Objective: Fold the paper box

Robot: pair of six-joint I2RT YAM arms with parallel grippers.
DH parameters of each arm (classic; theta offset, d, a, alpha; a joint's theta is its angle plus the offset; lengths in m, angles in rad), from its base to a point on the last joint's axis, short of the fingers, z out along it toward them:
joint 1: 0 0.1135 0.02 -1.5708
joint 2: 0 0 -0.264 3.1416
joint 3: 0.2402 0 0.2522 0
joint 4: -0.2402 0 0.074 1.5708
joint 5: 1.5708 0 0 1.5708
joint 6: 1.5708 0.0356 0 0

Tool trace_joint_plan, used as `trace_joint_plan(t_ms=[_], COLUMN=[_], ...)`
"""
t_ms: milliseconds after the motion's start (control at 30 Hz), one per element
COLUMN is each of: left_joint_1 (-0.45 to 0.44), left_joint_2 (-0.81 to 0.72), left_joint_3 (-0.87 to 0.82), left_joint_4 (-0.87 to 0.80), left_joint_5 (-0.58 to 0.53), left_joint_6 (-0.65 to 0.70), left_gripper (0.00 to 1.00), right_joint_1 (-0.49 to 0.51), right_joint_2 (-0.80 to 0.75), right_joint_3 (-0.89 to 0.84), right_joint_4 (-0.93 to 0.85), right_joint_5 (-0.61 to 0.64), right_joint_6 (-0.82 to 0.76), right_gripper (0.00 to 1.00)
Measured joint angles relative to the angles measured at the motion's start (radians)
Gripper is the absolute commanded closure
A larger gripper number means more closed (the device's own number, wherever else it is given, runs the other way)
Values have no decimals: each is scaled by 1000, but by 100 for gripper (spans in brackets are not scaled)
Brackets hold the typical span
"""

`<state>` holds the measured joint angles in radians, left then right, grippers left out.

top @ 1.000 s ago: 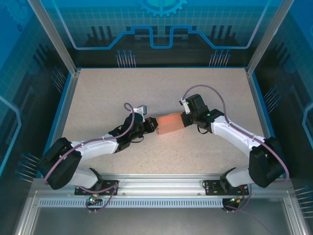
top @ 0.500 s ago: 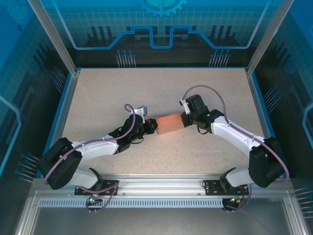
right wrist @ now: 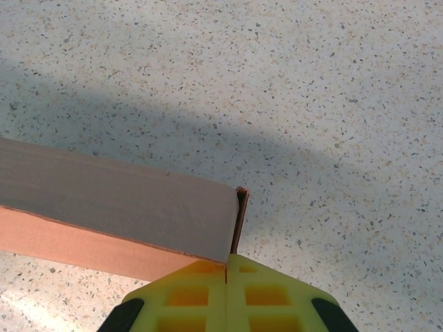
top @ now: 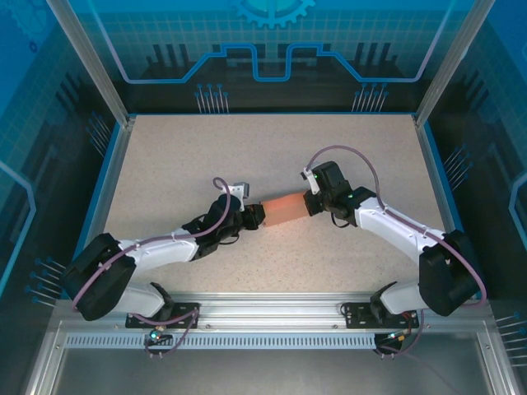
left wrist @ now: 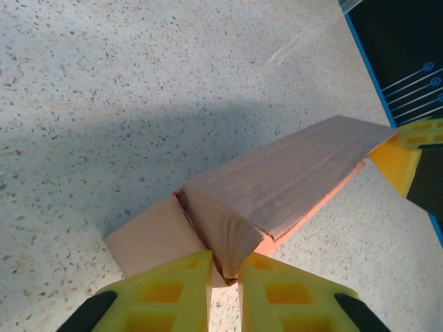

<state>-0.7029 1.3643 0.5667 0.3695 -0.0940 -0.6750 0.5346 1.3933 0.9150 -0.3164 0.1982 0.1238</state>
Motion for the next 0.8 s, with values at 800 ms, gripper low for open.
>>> trace_joint_plan(t_ms=[800], left_joint_1=[146], left_joint_2=[-58], left_joint_3=[71], left_joint_4=[-115], left_joint_5=[126], left_joint_6=[98], left_gripper=[36], right_joint_1=[4], right_joint_2=[-2], right_joint_3=[-1], right_joint_4=[-3], right_joint_5=[-8], right_joint_6=[0], right_gripper=[100])
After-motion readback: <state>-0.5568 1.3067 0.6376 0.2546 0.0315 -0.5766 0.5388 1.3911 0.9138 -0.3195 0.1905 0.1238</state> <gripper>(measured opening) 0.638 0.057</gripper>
